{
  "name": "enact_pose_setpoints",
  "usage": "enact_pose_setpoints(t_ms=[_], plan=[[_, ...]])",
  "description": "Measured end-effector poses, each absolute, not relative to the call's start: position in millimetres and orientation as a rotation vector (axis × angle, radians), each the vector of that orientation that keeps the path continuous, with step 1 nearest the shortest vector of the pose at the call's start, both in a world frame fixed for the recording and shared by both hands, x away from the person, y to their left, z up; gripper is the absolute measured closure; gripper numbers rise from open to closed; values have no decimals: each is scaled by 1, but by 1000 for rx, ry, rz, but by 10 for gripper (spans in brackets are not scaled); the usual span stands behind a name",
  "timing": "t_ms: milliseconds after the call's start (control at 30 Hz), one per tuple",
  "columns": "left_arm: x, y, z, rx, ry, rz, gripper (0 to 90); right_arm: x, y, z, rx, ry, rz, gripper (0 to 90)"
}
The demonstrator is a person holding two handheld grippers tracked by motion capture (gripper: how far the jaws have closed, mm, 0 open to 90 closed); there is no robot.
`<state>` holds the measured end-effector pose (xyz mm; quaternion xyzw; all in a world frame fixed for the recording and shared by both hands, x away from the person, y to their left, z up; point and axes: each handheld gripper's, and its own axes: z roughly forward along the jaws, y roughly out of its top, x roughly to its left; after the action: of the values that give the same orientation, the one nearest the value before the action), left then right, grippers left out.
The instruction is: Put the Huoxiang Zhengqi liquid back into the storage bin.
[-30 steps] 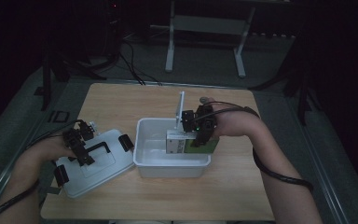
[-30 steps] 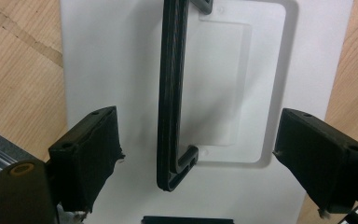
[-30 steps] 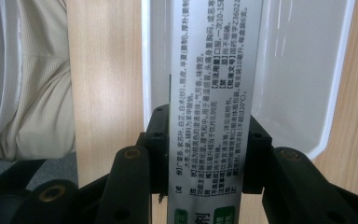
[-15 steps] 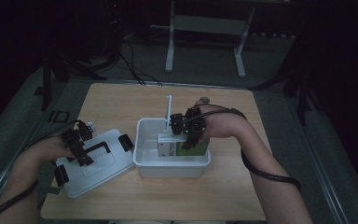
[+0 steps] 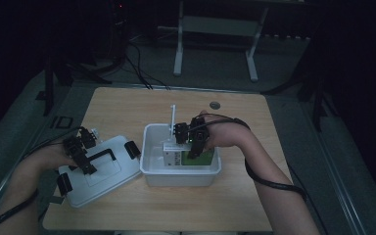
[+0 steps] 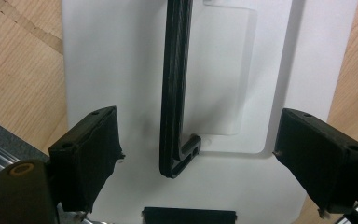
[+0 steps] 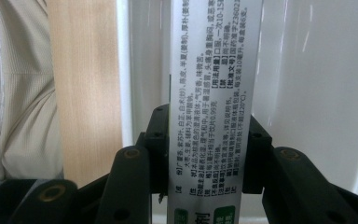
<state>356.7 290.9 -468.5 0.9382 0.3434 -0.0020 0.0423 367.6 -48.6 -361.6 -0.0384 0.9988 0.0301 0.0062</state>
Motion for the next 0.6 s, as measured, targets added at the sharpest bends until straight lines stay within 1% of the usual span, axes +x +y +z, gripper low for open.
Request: enact_pose_setpoints(t_ms=[600], plan=[[356, 290, -470, 2883, 1047, -14, 142, 375, -52, -397, -64, 3157, 97, 638]])
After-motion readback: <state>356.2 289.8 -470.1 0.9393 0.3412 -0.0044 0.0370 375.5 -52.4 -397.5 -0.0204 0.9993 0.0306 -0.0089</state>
